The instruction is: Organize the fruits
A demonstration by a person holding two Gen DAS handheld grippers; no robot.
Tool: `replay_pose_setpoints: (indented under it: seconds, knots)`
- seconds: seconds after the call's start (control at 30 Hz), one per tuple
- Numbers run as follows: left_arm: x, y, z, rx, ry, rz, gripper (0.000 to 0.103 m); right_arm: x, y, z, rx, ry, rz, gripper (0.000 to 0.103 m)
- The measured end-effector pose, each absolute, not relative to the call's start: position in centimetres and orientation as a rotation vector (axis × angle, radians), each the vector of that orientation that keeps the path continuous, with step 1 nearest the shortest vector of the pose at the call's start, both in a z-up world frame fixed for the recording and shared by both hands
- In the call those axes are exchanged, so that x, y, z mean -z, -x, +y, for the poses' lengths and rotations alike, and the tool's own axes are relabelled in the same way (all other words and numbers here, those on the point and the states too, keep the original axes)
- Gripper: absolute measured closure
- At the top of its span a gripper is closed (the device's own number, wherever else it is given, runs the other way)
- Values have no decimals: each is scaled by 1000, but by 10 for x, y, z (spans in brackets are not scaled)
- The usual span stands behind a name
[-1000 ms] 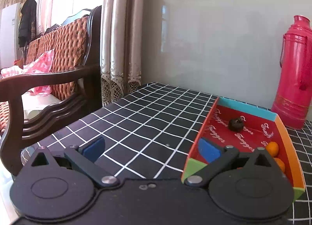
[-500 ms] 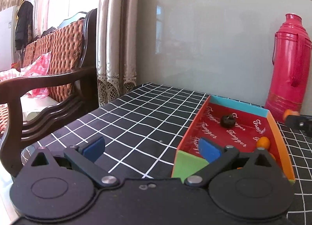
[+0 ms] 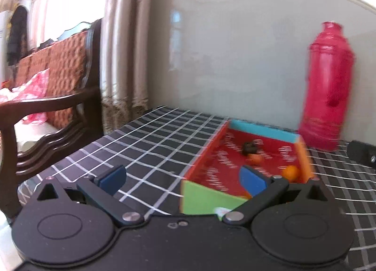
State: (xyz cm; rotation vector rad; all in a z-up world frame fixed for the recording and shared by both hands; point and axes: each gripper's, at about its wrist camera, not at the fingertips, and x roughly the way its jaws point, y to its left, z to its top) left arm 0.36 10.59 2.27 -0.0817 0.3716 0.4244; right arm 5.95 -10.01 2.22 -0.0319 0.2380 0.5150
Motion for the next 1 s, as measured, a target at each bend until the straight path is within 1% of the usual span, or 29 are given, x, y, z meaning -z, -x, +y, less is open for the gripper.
replay_pose_setpoints:
  seconds: [0.2, 0.47, 0.63, 0.73, 0.87, 1.0]
  knots:
    - [-45, 46, 60, -345, 35, 324, 6, -39, -6, -166, -439, 51, 221, 0]
    - [-43, 91, 13, -246, -18, 325, 6, -15, 44, -222, -334, 32, 295, 0]
    - [-35, 101, 3, -236, -65, 288, 6, -14, 55, -233, -281, 19, 266, 0]
    - [-33, 101, 6, -229, -29, 278, 6, -13, 52, -232, -271, 49, 254, 0]
    - [-30, 98, 7, -229, -28, 292, 6, -6, 45, -229, -265, 59, 295, 0]
    - [-30, 100, 9, -227, -25, 289, 6, -5, 47, -226, -275, 68, 278, 0]
